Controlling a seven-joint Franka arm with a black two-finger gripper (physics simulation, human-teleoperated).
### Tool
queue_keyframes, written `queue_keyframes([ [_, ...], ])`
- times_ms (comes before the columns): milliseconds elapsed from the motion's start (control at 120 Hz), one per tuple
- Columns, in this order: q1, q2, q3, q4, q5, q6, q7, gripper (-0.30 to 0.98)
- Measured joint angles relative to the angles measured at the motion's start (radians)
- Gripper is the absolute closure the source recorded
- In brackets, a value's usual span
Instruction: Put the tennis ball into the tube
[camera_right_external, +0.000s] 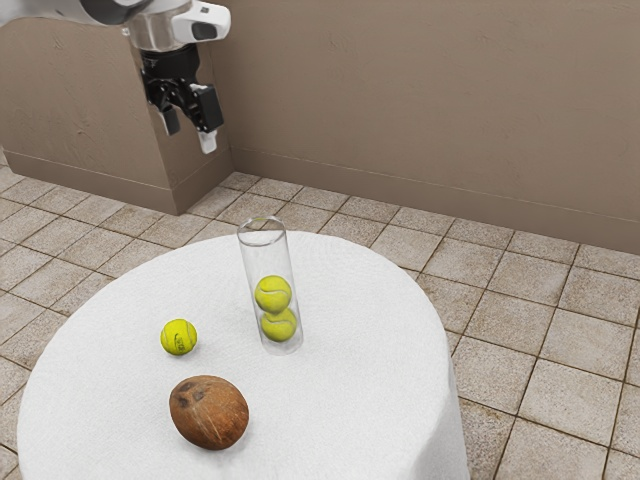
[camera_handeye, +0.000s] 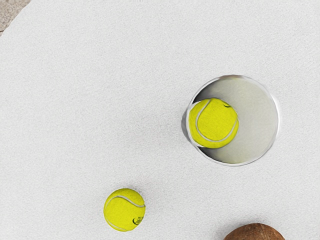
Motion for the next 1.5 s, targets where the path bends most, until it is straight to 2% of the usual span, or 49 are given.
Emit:
queue_keyframes([
  [258, 0.010, -0.025, 0.014, -0.035, -0.002, -0.002, -0.001, 0.00],
  [367, 0.016, -0.149, 0.014, -0.236, -0.002, 0.019, -0.005, 0.00],
  [467, 0.022, -0.225, 0.018, -0.438, -0.002, 0.096, -0.009, 0.00],
  [600, 0.050, -0.241, 0.035, -0.595, -0.010, 0.212, -0.012, 0.00],
  [842, 0.056, -0.229, 0.070, -0.789, -0.025, 0.429, -0.012, 0.00],
  [992, 0.054, -0.181, 0.074, -0.827, -0.024, 0.516, -0.012, 0.00],
  [1167, 0.076, -0.145, 0.074, -0.829, -0.023, 0.542, -0.014, 0.00],
  [1375, 0.122, -0.037, 0.074, -0.829, -0.028, 0.647, -0.009, 0.00],
  [1500, 0.105, 0.020, 0.074, -0.825, -0.038, 0.713, -0.004, 0.00],
])
